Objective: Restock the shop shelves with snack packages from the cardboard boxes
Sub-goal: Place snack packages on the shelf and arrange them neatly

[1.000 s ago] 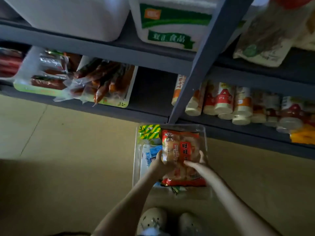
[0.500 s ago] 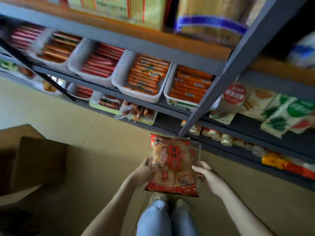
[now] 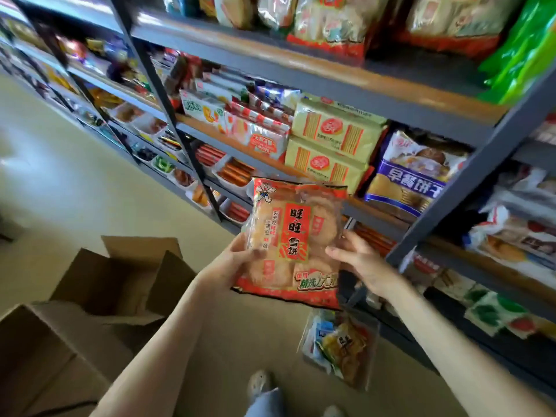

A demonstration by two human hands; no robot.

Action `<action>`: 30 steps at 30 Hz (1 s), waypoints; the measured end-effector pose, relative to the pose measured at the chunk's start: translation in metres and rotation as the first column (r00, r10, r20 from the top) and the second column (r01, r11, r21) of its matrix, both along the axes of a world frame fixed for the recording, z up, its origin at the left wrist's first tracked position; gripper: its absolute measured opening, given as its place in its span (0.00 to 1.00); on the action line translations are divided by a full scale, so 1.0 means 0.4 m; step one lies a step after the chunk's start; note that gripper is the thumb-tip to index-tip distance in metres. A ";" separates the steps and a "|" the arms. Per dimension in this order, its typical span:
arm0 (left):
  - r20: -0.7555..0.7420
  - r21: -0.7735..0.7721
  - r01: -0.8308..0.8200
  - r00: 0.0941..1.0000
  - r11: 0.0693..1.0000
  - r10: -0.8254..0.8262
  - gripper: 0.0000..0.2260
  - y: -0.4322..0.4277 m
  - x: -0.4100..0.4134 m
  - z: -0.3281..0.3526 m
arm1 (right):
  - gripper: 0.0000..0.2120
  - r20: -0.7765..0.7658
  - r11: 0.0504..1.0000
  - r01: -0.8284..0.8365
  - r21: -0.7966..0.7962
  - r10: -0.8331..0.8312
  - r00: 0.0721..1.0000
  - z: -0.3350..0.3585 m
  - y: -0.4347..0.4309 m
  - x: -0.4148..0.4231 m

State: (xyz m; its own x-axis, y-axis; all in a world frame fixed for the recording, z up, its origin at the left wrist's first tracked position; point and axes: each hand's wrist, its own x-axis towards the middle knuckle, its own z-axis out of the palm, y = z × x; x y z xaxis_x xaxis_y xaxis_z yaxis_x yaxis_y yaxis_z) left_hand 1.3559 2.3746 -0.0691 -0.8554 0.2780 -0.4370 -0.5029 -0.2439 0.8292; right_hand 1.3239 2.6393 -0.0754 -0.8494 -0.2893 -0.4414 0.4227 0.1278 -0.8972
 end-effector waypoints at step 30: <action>-0.614 -0.095 0.160 0.767 0.983 -0.184 0.32 -0.054 -0.513 0.468 | 0.45 -0.586 0.898 0.435 -0.064 -0.387 0.712 0.521 -0.186 -0.240</action>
